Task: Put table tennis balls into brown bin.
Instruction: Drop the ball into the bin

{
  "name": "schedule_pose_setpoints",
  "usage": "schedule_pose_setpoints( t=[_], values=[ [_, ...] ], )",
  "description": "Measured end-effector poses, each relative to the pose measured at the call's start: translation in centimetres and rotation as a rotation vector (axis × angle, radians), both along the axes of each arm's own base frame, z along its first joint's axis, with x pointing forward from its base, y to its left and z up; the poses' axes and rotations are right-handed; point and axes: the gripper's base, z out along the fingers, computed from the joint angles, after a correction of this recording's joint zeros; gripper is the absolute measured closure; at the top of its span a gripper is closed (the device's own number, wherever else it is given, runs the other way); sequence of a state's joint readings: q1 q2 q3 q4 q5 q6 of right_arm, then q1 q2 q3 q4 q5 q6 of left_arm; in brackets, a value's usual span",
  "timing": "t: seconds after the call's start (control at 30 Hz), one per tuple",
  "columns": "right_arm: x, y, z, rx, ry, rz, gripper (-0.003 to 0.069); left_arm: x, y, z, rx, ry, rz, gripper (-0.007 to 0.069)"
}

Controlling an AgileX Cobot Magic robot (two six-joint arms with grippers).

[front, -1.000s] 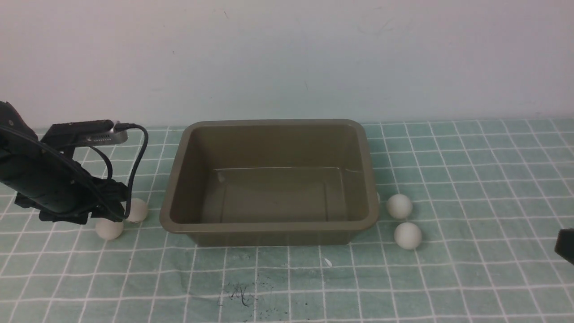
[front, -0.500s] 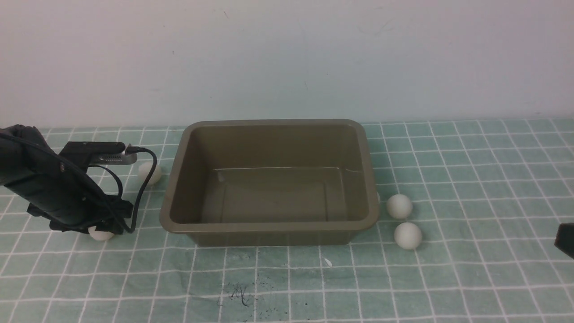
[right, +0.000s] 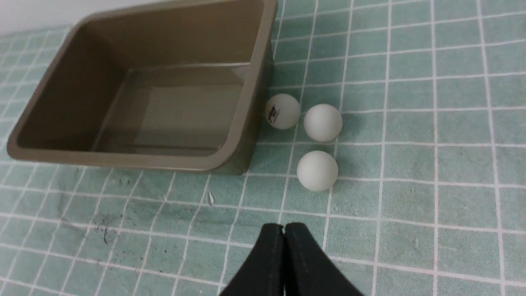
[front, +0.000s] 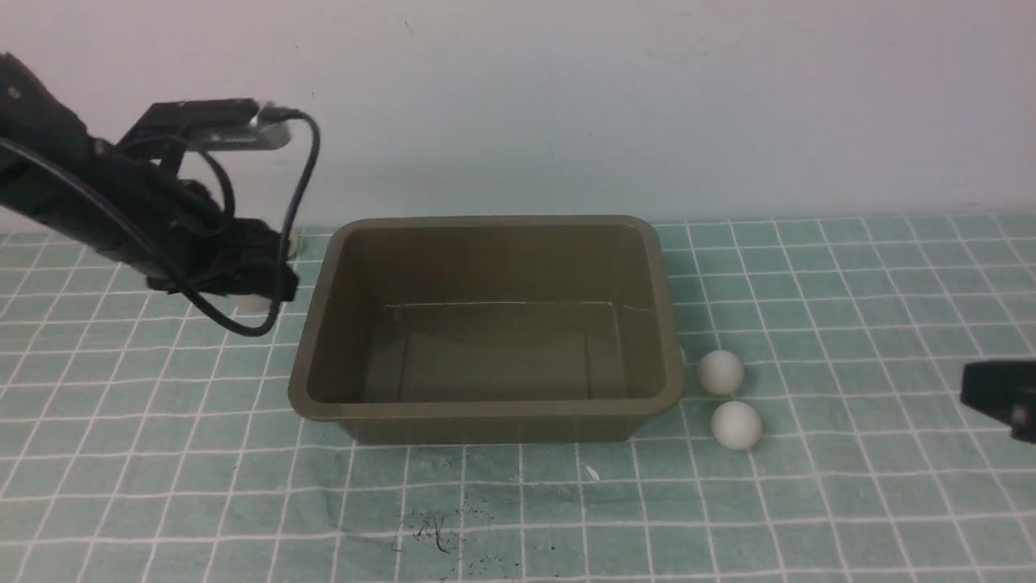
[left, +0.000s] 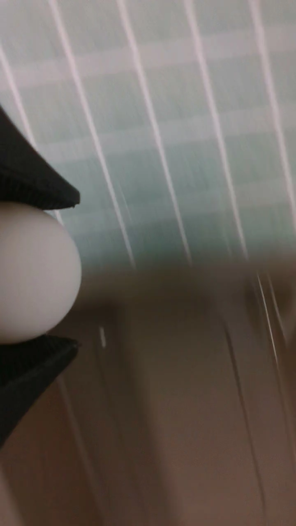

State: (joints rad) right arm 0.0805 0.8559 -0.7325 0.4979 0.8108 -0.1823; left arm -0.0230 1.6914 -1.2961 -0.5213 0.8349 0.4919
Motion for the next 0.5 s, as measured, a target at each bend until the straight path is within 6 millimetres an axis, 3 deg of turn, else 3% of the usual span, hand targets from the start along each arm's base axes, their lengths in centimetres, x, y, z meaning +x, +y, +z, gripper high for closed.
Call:
schedule_pose_setpoints(
  t=[0.13, 0.27, 0.37, 0.5],
  values=[
    [3.8, 1.1, -0.7, -0.072, 0.097, 0.08, 0.0666, -0.4, -4.4, -0.2, -0.032, -0.002, -0.131, 0.0254],
    [6.4, 2.0, -2.0, -0.141, 0.175, 0.11, 0.0645, -0.4, -6.8, -1.2, -0.034, 0.023, -0.188, 0.0081],
    [7.9, 2.4, -3.1, -0.179, 0.239, 0.107, 0.0589, 0.7, -6.3, -0.6, -0.032, -0.005, -0.119, -0.002],
    [8.4, 2.4, -3.8, -0.199, 0.272, 0.101, 0.0505, 3.0, -3.0, 1.5, -0.035, -0.074, 0.082, -0.0001]
  ],
)
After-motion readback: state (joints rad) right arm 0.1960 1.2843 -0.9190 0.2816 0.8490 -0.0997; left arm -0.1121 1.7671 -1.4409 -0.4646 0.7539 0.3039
